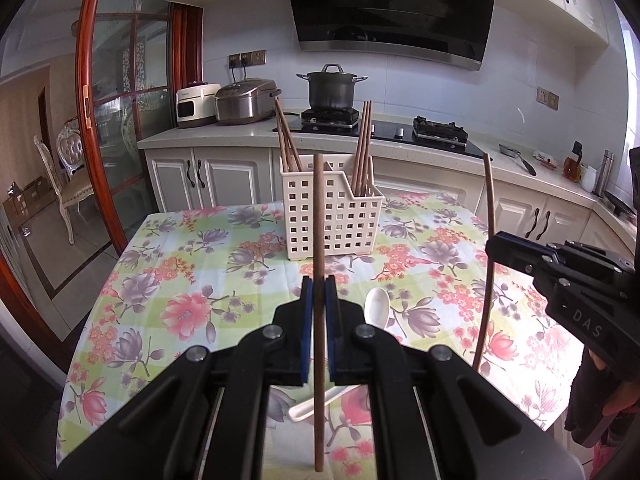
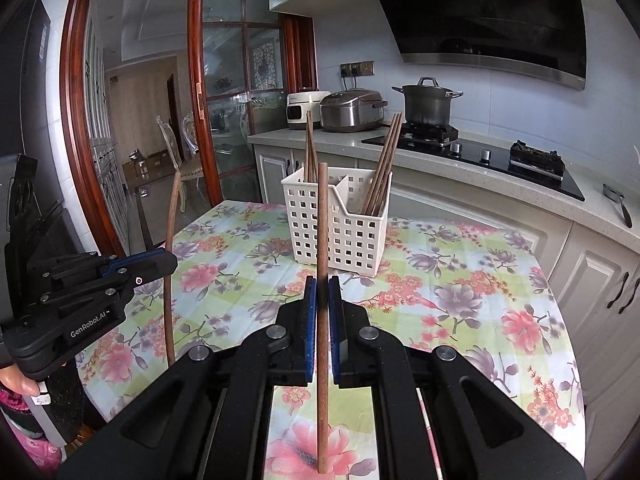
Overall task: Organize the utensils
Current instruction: 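Lift both held chopsticks upright and carry them toward the white caddy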
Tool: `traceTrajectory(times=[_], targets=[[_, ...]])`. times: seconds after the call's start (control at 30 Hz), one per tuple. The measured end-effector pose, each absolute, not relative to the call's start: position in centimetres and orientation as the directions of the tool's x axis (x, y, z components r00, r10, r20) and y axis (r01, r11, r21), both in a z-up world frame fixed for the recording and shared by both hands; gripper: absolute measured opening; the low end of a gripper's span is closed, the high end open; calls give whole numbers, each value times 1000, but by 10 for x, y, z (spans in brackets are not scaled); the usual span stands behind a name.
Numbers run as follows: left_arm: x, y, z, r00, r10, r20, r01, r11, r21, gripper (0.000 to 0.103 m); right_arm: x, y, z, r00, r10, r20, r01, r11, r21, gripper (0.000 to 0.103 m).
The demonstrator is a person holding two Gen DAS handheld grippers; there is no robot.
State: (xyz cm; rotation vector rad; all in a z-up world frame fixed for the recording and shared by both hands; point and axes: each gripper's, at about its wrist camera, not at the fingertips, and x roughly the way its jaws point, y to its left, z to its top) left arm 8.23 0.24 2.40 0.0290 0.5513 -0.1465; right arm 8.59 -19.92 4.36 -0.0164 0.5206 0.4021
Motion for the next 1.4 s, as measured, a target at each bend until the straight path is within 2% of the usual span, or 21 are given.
traceTrajectory(times=[0.97, 1.4], targets=[[90, -2, 41, 855, -154, -496, 177, 984, -1, 6, 94, -196, 66, 800, 382, -463, -394, 916, 75, 6], [118, -10, 82, 871, -152, -466, 188, 982, 32, 6, 139, -207, 99, 801, 390, -455, -379, 918, 119, 6]])
